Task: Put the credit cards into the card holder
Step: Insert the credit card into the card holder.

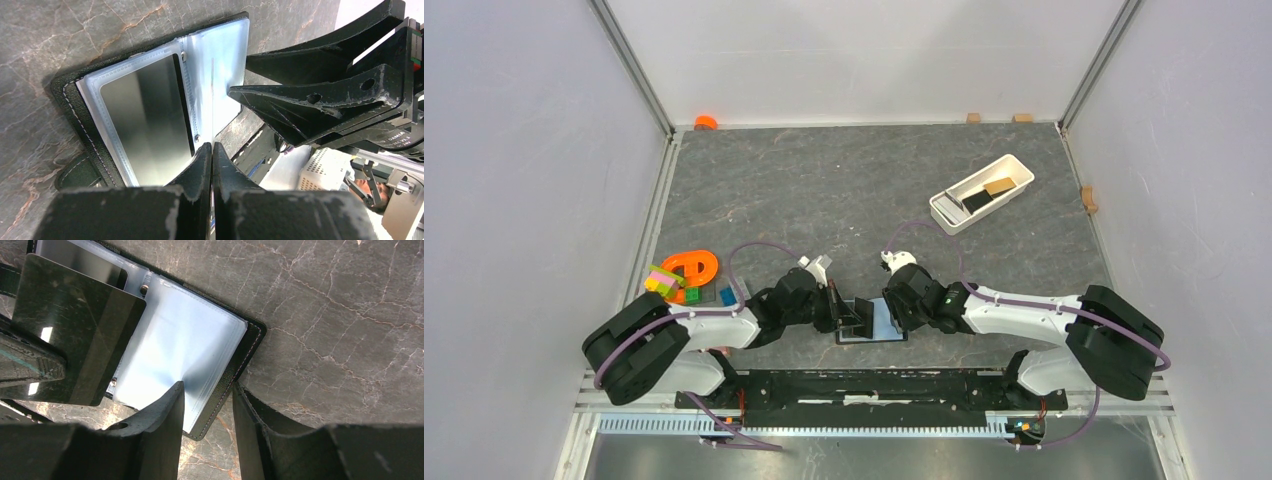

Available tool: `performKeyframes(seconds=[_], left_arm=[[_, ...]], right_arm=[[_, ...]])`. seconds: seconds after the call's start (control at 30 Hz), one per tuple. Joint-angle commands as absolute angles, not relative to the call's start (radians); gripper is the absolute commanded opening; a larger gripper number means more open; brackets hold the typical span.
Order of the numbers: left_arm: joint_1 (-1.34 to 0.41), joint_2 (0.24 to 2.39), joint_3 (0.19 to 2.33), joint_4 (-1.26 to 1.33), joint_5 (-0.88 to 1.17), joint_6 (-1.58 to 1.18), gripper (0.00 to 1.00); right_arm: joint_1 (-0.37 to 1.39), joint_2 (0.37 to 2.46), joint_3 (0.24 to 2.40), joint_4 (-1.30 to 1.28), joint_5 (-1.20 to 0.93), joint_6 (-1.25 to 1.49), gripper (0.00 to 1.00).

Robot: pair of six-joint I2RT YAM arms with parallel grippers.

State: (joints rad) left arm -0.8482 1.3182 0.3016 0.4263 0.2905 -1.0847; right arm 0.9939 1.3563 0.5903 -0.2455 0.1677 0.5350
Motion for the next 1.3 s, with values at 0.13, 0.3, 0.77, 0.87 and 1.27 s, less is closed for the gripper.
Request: performKeyframes(seconds=[0.13,0.3,0.77,0.87,1.27], left_arm=[[-0.85,1.358,0.293,0.504,0.311,-1.147,0.02],[-0.849,1.383,0.292,0.497,0.302,-1.148,0.02],[-0.85,1.422,0.266,0.514,0.253,-1.178,0.02],[-0.849,1.426,0.256,0.531,0.238,-1.183,0.02],[-0.85,1.528,0.252,0.676,0.249,-1.199,0.02]], right_arm=[[0.999,1.38,0.569,-0.289,0.202,0.543,0.44],[0.999,1.382,0.569,-0.291,0.205,0.543,0.44],[0.999,1.378,0.571,-0.304,0.218,0.55,0.44],[0.999,1.377,0.571,-0.308,0.218,0.55,0.44],[0.999,1.373,0.566,-0.312,0.22,0.555,0.44]])
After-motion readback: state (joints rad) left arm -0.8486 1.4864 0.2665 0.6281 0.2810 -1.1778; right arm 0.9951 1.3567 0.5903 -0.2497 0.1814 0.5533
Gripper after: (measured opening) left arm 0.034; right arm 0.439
